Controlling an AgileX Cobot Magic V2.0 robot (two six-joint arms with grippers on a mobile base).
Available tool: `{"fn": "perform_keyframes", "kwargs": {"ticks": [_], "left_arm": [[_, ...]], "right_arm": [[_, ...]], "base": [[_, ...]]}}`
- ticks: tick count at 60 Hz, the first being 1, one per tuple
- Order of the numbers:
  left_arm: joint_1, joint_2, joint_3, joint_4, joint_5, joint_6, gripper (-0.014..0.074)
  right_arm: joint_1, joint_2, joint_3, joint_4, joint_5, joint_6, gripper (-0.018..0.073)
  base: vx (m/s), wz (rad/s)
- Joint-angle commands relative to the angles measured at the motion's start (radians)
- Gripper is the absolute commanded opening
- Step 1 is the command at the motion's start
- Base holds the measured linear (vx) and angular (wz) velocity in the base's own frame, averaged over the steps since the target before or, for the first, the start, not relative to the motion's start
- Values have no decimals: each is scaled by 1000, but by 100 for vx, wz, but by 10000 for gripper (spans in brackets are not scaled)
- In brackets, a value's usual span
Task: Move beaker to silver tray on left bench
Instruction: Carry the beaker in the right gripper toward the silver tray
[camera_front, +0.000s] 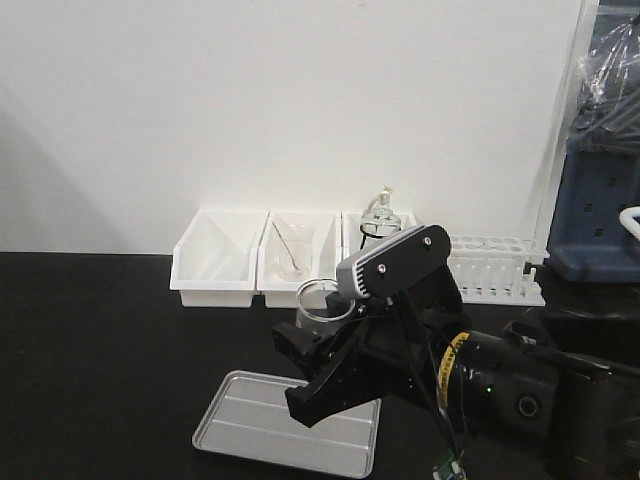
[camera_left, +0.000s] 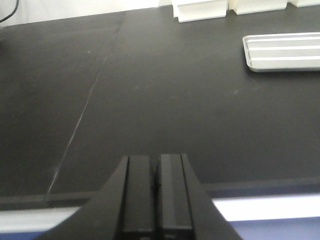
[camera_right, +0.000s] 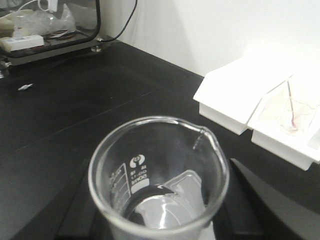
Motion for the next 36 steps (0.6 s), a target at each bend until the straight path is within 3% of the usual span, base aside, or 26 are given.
{"fn": "perform_keyframes", "kwargs": {"ticks": [1,36], "left_arm": [[-5,-7,20,-3,-81,-2,1],[-5,-7,20,-3,-81,-2,1]], "right_arm": [[-1,-40,-37,12,-41,0,-14],[-1,-40,-37,12,-41,0,-12]], "base": [[25,-5],[17,-4]]}}
